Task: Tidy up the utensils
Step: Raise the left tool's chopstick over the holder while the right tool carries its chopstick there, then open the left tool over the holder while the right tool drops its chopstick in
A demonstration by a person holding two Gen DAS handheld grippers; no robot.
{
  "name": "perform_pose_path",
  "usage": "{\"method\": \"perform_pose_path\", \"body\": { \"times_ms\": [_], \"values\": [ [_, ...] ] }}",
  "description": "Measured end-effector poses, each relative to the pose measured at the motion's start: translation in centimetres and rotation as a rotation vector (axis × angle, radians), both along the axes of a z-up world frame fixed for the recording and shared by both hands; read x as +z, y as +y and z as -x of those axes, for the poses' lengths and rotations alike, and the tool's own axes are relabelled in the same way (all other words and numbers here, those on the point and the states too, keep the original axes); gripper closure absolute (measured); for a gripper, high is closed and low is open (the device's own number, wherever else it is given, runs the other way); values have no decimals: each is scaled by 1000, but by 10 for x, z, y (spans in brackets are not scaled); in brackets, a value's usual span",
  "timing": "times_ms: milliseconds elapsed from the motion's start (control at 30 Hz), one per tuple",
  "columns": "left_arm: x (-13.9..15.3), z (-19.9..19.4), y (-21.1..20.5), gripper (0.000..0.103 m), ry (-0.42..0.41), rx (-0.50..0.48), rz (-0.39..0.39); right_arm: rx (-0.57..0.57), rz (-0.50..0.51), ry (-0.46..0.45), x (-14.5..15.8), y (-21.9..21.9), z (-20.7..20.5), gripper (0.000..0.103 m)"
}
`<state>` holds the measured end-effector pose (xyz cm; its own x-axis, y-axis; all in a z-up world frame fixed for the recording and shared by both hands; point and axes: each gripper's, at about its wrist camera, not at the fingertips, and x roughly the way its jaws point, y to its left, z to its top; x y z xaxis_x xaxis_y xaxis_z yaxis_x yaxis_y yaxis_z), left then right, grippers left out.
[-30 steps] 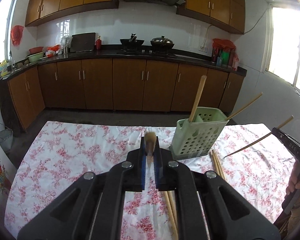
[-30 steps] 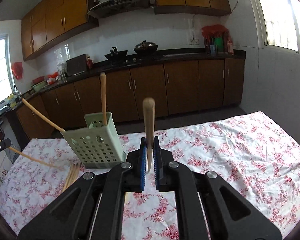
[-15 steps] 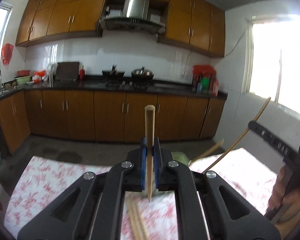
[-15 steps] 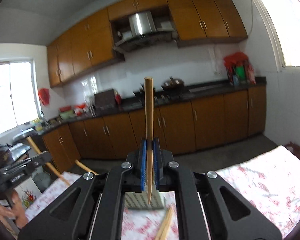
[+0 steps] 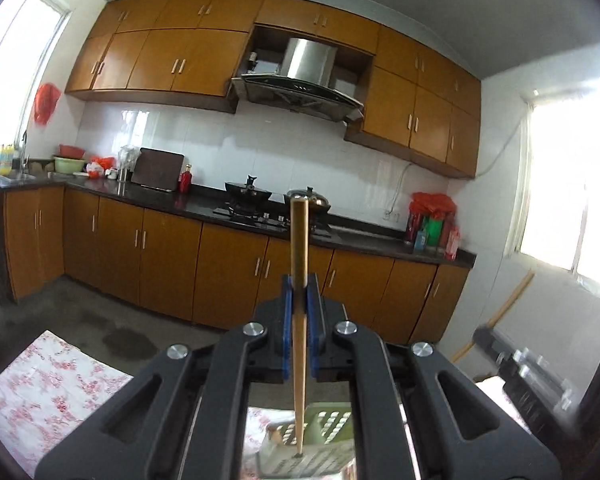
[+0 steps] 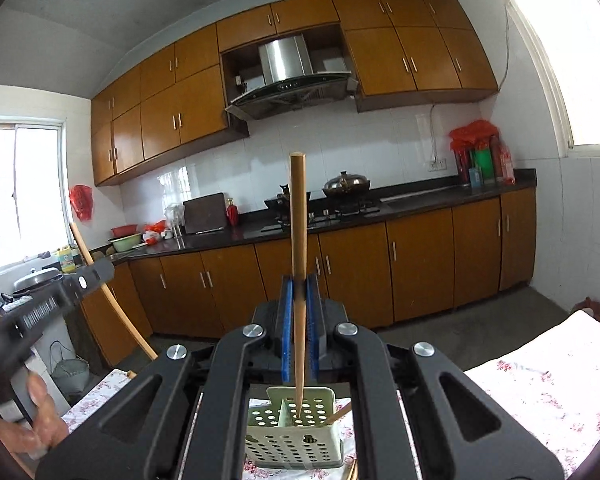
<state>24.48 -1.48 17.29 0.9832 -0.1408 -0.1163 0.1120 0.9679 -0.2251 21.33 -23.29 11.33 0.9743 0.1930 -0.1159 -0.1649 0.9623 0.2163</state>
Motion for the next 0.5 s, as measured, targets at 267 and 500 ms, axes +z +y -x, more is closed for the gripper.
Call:
{"method": "perform_pose_path", "body": {
  "times_ms": [267,500],
  "values": [
    [4,-11,-10,95,-50,20,-28,7,6,14,-7,1,-3,95],
    [-56,-33,-10,95,65,16,4,19,29,97,-29,12,-10,95]
  ]
}}
